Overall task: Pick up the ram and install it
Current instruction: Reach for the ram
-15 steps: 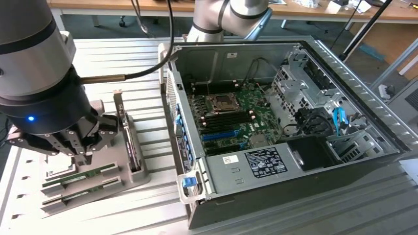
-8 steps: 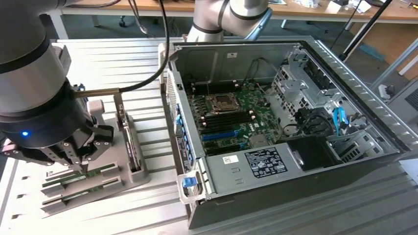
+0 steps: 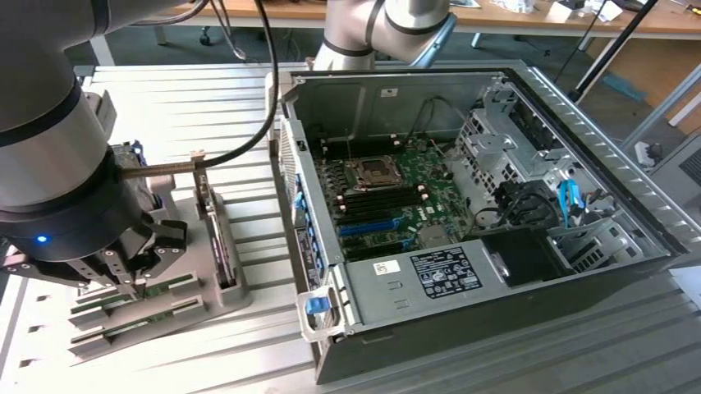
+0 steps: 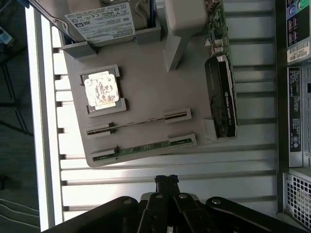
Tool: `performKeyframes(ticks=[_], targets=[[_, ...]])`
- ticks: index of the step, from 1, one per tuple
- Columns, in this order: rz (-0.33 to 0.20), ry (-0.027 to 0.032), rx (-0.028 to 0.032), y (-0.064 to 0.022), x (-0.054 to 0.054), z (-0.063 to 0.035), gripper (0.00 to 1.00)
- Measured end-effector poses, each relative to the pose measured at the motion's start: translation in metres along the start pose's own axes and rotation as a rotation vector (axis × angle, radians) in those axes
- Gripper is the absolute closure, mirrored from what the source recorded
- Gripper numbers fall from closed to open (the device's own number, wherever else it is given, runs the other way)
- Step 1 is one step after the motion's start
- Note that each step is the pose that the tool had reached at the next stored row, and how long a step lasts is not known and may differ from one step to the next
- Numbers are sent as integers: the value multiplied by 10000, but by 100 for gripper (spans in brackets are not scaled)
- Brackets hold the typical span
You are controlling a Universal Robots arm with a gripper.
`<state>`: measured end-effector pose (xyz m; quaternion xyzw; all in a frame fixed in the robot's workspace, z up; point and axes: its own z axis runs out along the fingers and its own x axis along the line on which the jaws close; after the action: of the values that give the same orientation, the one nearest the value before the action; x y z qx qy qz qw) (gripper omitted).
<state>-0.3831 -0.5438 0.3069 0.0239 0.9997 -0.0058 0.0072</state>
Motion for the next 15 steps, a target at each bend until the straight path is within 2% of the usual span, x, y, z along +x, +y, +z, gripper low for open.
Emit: performKeyframes(ticks=[8,15], targets=[[-29,-1,-1,1,11,132,89],[-29,0,0,1,12,137,89]])
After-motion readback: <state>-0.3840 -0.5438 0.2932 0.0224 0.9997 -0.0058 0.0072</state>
